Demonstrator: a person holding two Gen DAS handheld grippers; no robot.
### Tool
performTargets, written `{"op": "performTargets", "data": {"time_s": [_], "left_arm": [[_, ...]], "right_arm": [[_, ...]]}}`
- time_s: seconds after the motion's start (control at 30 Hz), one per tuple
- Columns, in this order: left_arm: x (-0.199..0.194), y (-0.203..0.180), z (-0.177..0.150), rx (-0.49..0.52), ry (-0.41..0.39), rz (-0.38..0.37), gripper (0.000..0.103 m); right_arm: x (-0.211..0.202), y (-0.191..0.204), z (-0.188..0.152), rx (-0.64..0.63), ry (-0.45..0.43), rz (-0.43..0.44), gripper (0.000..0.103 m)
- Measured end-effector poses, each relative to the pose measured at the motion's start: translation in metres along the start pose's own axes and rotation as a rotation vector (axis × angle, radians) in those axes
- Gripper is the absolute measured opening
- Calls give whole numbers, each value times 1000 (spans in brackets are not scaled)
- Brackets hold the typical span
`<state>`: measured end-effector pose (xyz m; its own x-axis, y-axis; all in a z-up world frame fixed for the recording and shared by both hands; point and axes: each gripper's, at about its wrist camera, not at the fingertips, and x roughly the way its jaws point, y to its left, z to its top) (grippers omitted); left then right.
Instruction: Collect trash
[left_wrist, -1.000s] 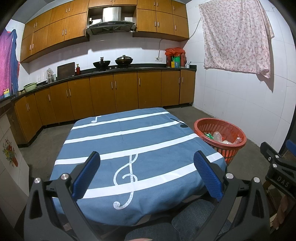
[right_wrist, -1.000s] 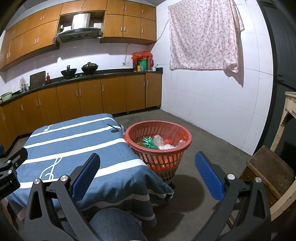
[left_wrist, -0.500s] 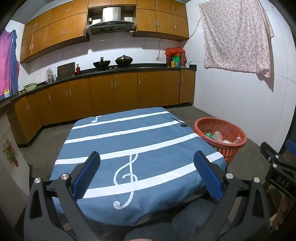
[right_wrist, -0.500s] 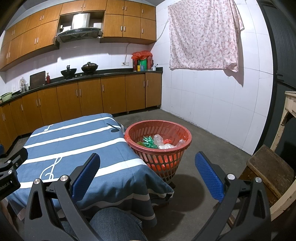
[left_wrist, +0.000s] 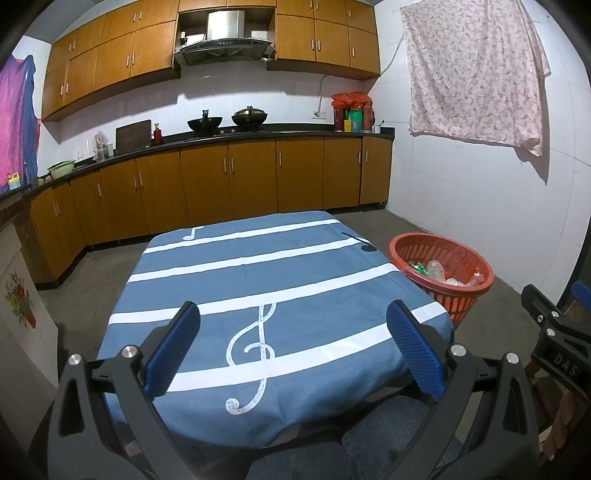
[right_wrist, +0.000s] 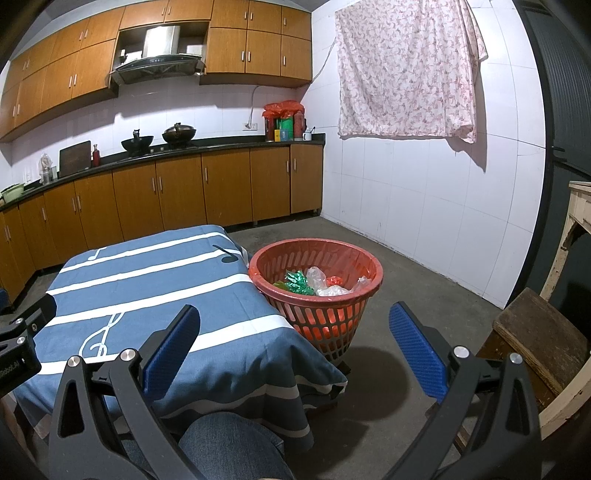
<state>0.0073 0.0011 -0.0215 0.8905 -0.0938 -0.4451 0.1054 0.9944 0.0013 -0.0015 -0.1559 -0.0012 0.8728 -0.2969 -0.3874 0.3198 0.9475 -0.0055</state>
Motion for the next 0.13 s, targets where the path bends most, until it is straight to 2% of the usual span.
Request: {"op": "performTargets", "data": {"time_s": [0.13], "left_arm": [[0,-1,0,2,-2,2,99]], "right_arm": [[0,-1,0,1,1,0,101]]}}
